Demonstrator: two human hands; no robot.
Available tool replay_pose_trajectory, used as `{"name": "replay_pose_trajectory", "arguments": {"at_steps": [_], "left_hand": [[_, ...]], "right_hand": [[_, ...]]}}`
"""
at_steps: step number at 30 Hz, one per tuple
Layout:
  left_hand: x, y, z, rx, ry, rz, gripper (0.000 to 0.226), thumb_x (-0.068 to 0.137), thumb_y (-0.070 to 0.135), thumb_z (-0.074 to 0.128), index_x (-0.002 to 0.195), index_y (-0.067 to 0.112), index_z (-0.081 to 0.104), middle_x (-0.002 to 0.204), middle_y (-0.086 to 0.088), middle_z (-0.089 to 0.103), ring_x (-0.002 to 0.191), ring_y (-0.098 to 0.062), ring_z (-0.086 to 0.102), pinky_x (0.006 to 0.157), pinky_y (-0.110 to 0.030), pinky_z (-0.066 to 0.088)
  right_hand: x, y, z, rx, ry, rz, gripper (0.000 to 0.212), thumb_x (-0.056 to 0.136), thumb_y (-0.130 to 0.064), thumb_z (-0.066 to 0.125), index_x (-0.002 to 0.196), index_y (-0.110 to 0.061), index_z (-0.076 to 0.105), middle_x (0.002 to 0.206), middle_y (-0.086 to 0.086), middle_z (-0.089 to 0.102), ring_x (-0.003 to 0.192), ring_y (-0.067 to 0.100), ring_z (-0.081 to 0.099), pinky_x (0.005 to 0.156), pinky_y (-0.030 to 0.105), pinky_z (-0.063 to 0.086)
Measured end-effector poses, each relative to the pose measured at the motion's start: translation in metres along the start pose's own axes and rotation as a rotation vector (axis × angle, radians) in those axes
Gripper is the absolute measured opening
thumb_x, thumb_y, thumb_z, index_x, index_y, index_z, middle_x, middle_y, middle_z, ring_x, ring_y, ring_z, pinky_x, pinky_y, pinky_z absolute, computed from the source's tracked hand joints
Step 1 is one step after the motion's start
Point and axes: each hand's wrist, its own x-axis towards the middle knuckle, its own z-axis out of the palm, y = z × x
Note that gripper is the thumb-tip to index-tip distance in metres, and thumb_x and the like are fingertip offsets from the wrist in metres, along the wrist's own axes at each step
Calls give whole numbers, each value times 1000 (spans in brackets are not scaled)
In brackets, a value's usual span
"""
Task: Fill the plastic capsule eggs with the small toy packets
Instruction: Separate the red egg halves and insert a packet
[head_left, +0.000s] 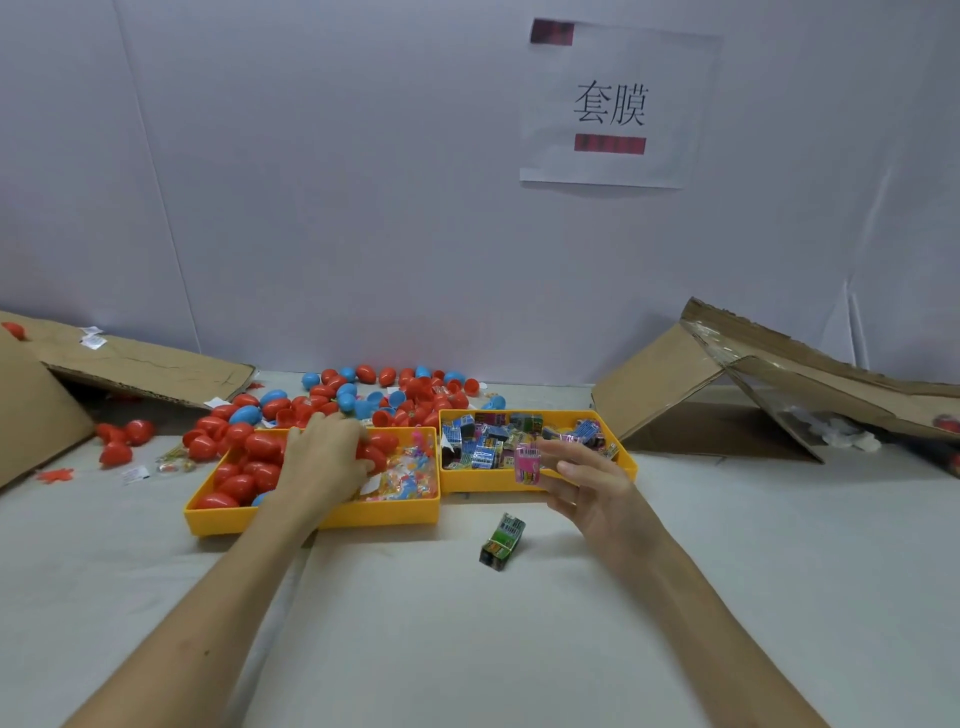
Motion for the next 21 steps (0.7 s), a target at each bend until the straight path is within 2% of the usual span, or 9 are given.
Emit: {"name": "replay_pose_trajectory", "arguments": {"at_steps": [3, 5, 7, 9, 11, 15, 21], "left_hand": [[-6, 8, -2, -77, 83, -18, 35, 87, 42, 76, 116, 27, 67, 118, 1, 61, 113, -20, 52, 96, -40, 46], [-16, 21, -9, -432, 178, -26, 32, 86, 30, 79, 113, 22, 64, 110, 0, 66, 99, -16, 62, 83, -33, 54], [-27, 42, -19, -861, 186, -26, 29, 85, 20, 81, 103, 25, 59, 100, 4, 68, 82, -9, 66, 65, -18, 54], [-42, 67, -26, -1147, 119, 18, 32, 84, 15, 81, 101, 28, 58, 98, 5, 68, 80, -10, 69, 63, -17, 56], [-56, 89, -25, -1343, 52, 32, 35, 84, 9, 80, 107, 30, 63, 100, 3, 71, 81, -11, 72, 65, -21, 58], [-73, 109, -14, -1522, -5, -33, 39, 84, 1, 77, 105, 34, 75, 95, 13, 76, 84, -2, 72, 69, -17, 56], [-78, 110, -11, -1571, -108, -20, 25, 95, 13, 68, 114, 28, 73, 93, 20, 76, 84, -12, 75, 73, -24, 60]], "right_hand": [[0, 0, 0, -3, 6, -1, 30, 75, -14, 71, 101, -23, 81, 101, 0, 75, 85, 13, 72, 71, 22, 52], [1, 1, -1, 3, 9, -3, 30, 74, -14, 70, 101, -22, 81, 102, -1, 75, 84, 13, 72, 71, 22, 53], [2, 1, -3, 21, 4, -8, 32, 73, -17, 69, 102, -22, 81, 104, -1, 75, 85, 14, 73, 70, 22, 53], [3, 2, -4, 31, -5, -3, 35, 71, -21, 70, 104, -21, 81, 106, 0, 76, 86, 15, 73, 70, 23, 54], [3, 3, -4, 31, -11, -3, 36, 71, -21, 69, 105, -20, 80, 108, 3, 75, 85, 17, 73, 69, 23, 54], [3, 2, -3, 19, -21, -14, 34, 76, -21, 66, 107, -17, 79, 111, 8, 75, 85, 18, 73, 68, 24, 54], [3, 2, -2, 28, -26, -31, 34, 78, -22, 65, 108, -17, 79, 111, 7, 74, 88, 18, 73, 70, 25, 55]]}}
